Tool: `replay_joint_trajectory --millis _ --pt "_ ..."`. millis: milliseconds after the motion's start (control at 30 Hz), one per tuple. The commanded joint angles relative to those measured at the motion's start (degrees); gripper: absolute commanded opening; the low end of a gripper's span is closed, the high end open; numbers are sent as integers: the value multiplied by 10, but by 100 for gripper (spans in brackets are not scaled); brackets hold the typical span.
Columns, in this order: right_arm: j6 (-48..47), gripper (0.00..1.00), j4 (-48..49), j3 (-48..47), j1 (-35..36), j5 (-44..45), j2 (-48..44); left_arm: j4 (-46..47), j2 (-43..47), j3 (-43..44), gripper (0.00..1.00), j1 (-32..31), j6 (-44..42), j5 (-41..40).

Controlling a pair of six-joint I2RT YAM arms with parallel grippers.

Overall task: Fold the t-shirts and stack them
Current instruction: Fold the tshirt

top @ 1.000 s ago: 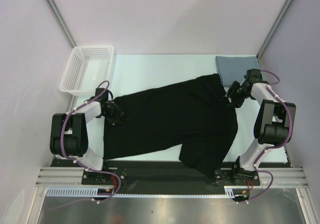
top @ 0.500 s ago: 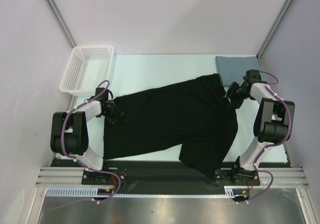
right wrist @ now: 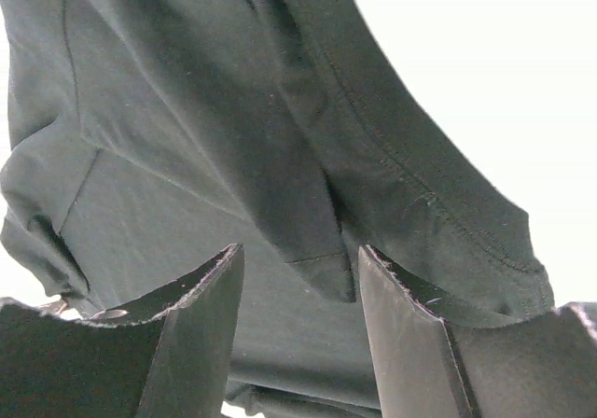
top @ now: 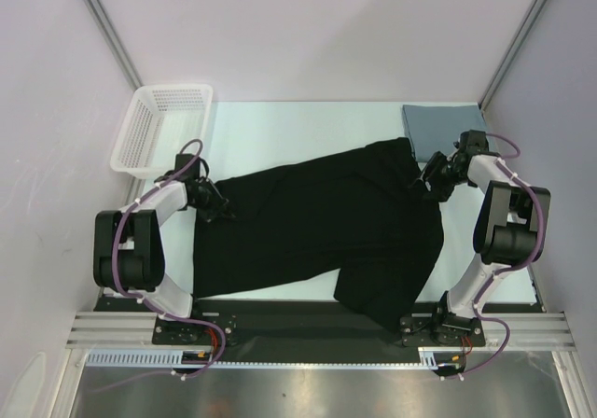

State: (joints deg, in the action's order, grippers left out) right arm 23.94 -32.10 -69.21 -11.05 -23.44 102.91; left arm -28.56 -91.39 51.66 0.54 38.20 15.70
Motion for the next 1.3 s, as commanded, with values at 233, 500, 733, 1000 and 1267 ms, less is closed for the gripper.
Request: replay_joint_trajectory --millis 233,500,733,1000,1267 --pt "-21 54 6 12 -21 -33 10 -24 32 56 0 1 -39 2" --pt "15 45 50 21 -21 -96 32 -25 36 56 1 2 -47 6" --pt "18 21 63 18 -25 -93 31 -33 46 70 0 3 -57 -8" --pt "113 0 161 -14 -23 -149 -4 -49 52 149 0 9 -99 -55" --pt "289 0 385 -79 12 -138 14 -19 19 257 0 25 -167 -104"
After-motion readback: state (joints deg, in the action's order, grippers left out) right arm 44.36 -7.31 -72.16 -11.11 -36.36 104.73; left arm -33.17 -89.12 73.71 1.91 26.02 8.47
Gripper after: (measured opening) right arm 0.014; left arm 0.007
